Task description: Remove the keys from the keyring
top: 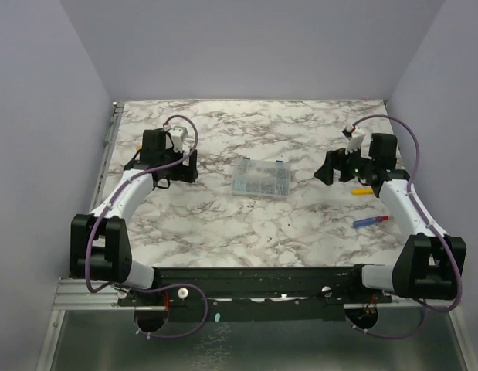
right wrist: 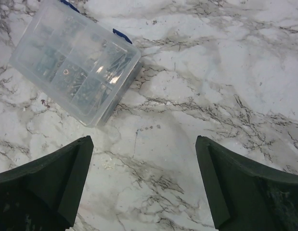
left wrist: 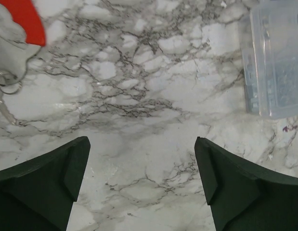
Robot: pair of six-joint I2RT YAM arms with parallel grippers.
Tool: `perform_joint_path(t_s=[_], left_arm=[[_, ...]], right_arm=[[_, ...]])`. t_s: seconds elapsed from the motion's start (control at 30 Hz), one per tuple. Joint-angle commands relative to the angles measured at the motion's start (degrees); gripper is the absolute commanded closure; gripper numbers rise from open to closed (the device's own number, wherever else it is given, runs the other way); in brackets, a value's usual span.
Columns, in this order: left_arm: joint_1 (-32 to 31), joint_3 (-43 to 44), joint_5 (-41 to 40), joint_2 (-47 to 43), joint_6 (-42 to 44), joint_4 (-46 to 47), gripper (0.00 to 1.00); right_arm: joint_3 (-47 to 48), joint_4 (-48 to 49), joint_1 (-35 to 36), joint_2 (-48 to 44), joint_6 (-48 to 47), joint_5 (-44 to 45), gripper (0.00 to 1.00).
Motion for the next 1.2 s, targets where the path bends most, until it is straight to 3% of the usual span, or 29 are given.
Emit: perform_joint_path(t_s=[0.0, 0.13, 0.3, 0.43, 0.57, 0.7, 1.0, 1.17], left_arm=[[0.0, 0.6, -9.7, -2.8, -5.9, 8.3, 0.01], [0.0, 3.6, -6.1, -0.1, 4.9, 4.6, 0.01], [-0.2, 2.6, -1.6, 1.9, 15.8, -1.0, 0.01], [-3.6, -1.1, -3.5, 2.3, 18.8, -1.2, 0.01], [-10.0, -5.3, -9.6, 2.9, 14.0, 4.1, 0.01], [-19.9, -10.5, -24.1, 3.4, 3.8, 15.5, 0.01], [-33.4, -8.8, -27.4, 8.5, -5.7, 25.8, 0.01], [-36.5, 0.8, -25.5, 18.6, -7.9, 28.3, 0.01]], right_arm=[[-1.0, 2.9, 0.0, -3.9, -0.9, -1.0, 0.00], [-1.6, 3.0, 0.0, -5.4, -2.1, -3.7, 0.00], [1.3, -3.7, 0.0, -2.2, -6.8, -7.3, 0.00], [2.4, -5.7, 0.0, -0.4, -7.7, -7.6, 0.00], [2.1, -5.3, 0.0, -0.3, -7.5, -7.3, 0.00], [2.1, -5.3, 0.0, -0.1, -7.5, -7.2, 0.00], [2.4, -5.4, 0.0, 0.6, -7.2, -6.8, 0.00], [2.9, -5.8, 0.0, 0.5, -7.0, -7.0, 0.00]])
